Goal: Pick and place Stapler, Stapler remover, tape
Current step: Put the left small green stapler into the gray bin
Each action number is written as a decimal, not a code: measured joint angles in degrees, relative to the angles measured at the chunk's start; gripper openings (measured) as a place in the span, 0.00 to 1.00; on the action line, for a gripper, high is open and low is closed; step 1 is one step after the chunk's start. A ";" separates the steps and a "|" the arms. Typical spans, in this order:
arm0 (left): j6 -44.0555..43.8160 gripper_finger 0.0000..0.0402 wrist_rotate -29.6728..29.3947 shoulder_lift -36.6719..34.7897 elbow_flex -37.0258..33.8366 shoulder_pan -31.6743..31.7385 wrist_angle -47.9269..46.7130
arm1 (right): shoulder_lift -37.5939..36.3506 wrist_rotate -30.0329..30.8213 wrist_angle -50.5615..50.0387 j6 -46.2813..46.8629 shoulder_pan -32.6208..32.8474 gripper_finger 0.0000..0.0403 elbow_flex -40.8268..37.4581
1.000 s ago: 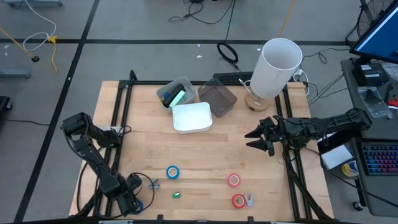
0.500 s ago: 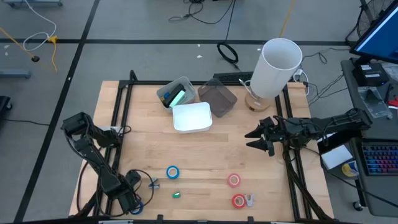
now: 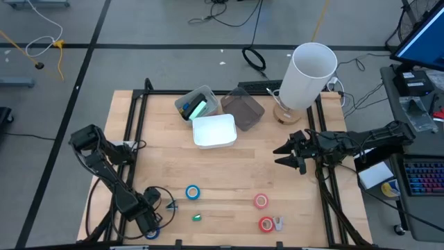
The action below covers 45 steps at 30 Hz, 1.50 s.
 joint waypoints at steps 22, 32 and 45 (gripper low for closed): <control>-10.77 0.45 0.62 -6.26 0.15 0.50 -3.86 | 0.00 1.52 0.09 -0.74 -0.01 0.59 0.00; -15.95 0.59 1.71 -4.24 -0.51 0.17 -1.13 | 0.02 1.48 -0.05 -0.92 -0.01 0.59 0.00; -14.45 0.63 2.61 0.90 -1.16 0.71 0.55 | 0.00 1.48 -0.04 -0.62 -0.01 0.59 0.00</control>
